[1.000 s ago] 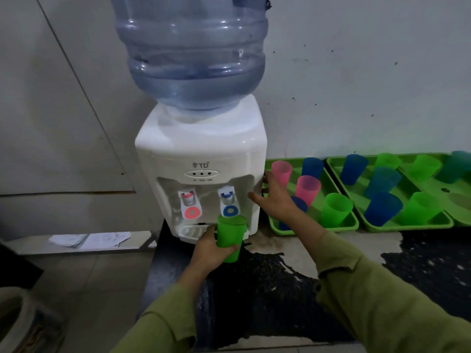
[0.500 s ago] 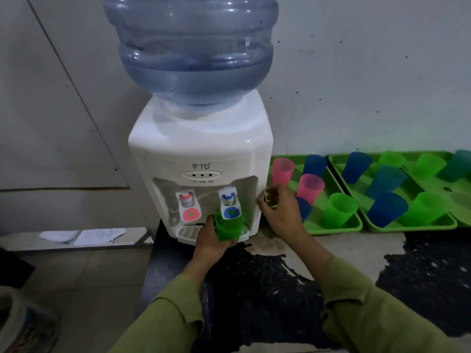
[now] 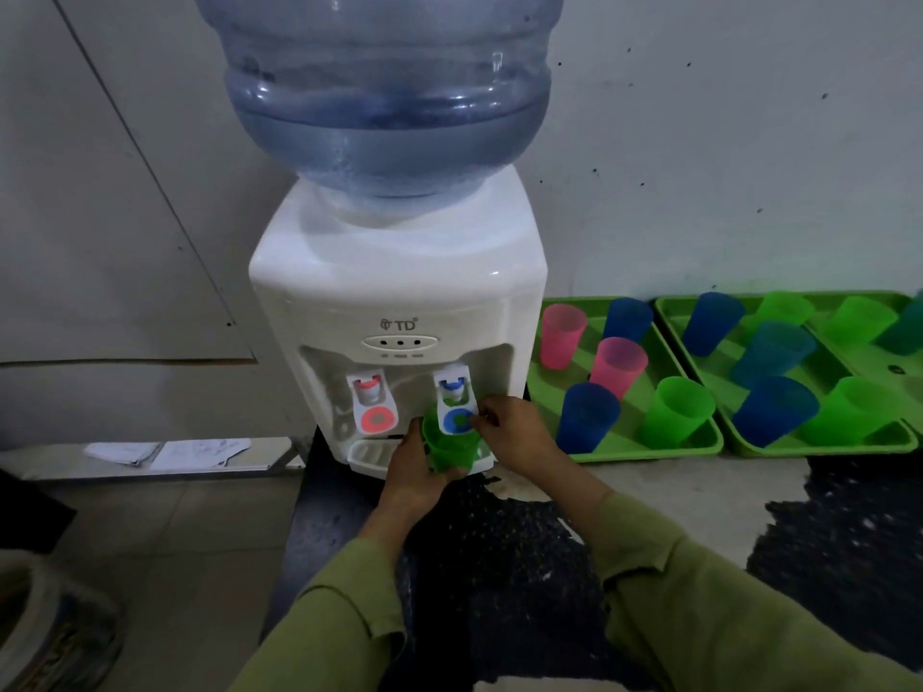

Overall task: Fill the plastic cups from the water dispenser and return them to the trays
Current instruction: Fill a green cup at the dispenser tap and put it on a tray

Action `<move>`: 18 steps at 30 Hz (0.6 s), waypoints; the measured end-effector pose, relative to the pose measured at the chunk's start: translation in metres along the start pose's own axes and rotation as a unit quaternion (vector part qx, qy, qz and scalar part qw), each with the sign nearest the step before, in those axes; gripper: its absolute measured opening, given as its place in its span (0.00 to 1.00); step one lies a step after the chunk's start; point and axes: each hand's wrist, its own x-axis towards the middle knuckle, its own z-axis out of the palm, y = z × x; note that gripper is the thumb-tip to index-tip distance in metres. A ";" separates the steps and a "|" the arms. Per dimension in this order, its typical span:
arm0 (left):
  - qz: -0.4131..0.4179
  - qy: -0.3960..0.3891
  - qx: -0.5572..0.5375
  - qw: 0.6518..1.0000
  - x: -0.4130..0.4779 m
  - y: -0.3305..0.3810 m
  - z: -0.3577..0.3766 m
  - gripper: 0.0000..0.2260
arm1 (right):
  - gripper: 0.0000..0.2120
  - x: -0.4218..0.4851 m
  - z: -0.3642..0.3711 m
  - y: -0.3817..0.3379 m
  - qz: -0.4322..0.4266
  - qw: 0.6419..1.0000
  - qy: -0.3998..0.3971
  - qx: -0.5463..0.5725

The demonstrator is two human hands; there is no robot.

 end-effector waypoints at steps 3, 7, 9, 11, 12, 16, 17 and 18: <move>-0.014 0.005 0.000 1.000 0.002 -0.002 0.000 0.31 | 0.17 -0.011 -0.007 0.000 -0.012 1.000 -0.020 0.011; -0.021 0.019 0.005 1.000 0.004 -0.001 0.003 0.32 | 0.19 -0.026 -0.023 -0.009 -0.019 0.998 -0.028 0.061; -0.017 0.024 0.000 1.000 0.002 0.002 0.004 0.32 | 0.19 -0.030 -0.031 -0.015 -0.009 0.994 -0.034 0.106; -0.009 0.033 -0.005 0.999 0.001 0.004 0.005 0.31 | 0.17 -0.030 -0.038 -0.022 0.005 0.986 -0.027 0.166; -0.003 0.040 -0.003 0.999 0.000 0.006 0.006 0.31 | 0.16 -0.028 -0.041 -0.025 0.012 0.982 -0.020 0.185; 0.000 0.068 -0.005 0.998 -0.003 0.013 0.011 0.30 | 0.13 -0.023 -0.045 -0.031 0.033 0.975 -0.017 0.221; -0.001 0.071 -0.005 0.997 -0.003 0.013 0.012 0.30 | 0.15 -0.023 -0.045 -0.029 0.033 0.974 -0.013 0.223; -0.002 0.072 -0.001 0.997 -0.002 0.013 0.012 0.30 | 0.16 -0.023 -0.045 -0.026 0.031 0.976 -0.001 0.215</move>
